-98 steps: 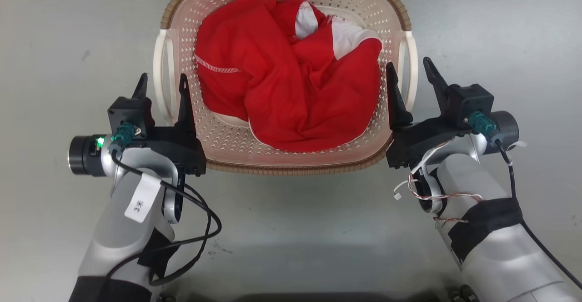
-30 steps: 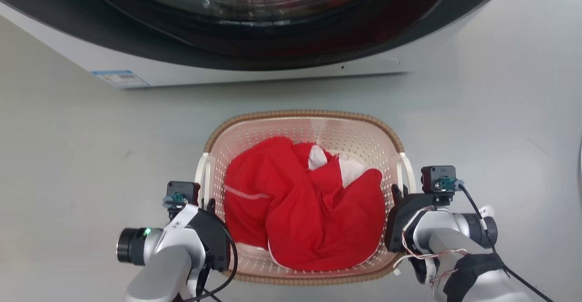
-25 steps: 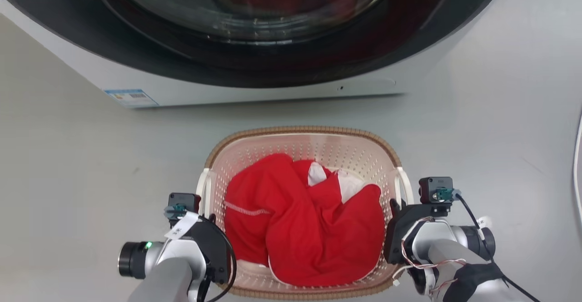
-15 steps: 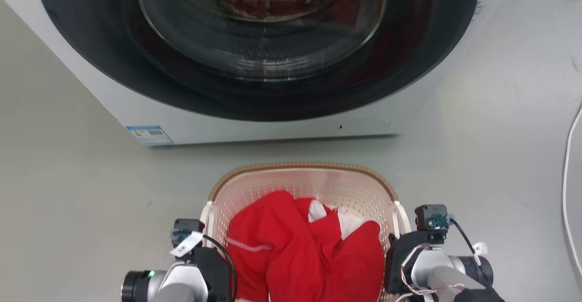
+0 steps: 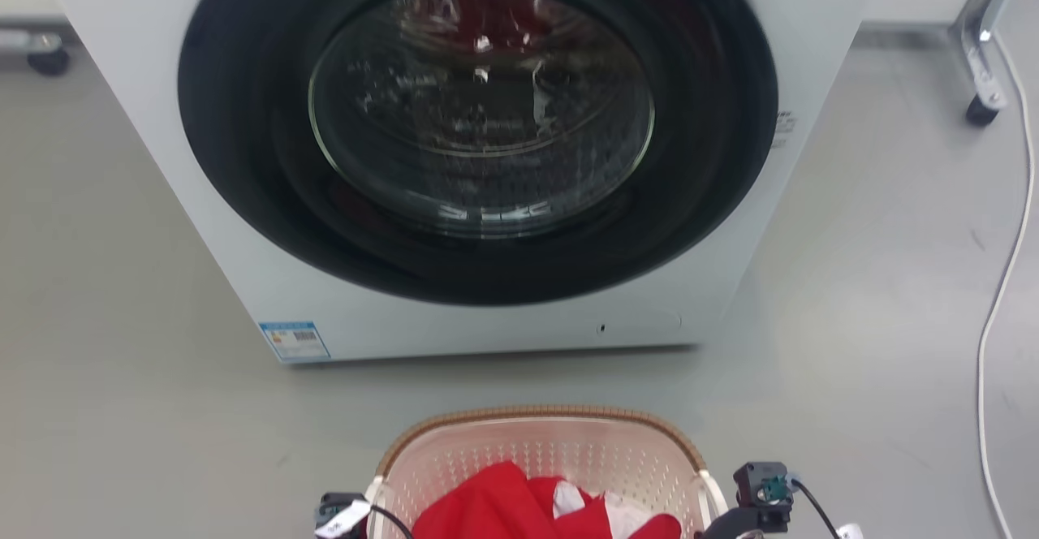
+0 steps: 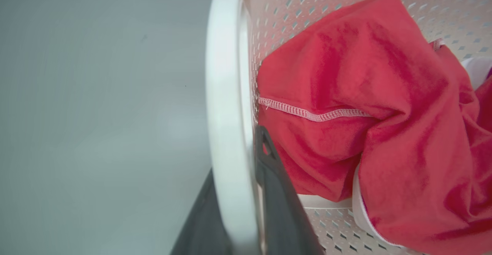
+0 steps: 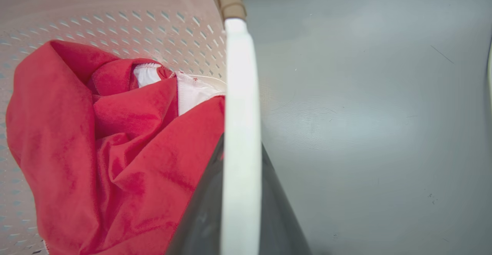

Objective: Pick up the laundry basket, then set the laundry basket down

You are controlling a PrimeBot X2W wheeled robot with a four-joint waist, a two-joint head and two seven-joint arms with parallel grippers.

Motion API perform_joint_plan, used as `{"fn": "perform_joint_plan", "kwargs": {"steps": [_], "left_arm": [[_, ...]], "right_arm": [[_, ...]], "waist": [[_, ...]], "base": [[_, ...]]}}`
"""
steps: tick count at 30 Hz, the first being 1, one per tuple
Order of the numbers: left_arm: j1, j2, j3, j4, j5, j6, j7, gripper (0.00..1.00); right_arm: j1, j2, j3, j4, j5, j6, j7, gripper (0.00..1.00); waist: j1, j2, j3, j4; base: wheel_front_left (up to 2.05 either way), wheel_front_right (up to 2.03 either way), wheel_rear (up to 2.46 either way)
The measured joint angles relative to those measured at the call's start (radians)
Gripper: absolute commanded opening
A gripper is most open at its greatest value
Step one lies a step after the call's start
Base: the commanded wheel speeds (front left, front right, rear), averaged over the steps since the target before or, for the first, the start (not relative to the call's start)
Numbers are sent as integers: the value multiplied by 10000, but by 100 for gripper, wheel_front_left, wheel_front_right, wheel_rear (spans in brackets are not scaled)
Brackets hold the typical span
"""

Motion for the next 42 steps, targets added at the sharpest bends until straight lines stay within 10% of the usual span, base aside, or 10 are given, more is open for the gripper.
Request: {"fn": "perform_joint_plan", "kwargs": {"steps": [42], "left_arm": [[435,50,-621,98,-516,132,44,0]], "right_arm": [[314,-12,949,36,1037,-69,82,0]], "waist": [[2,1,-1682,-35]], "base": [[0,0,0]]}}
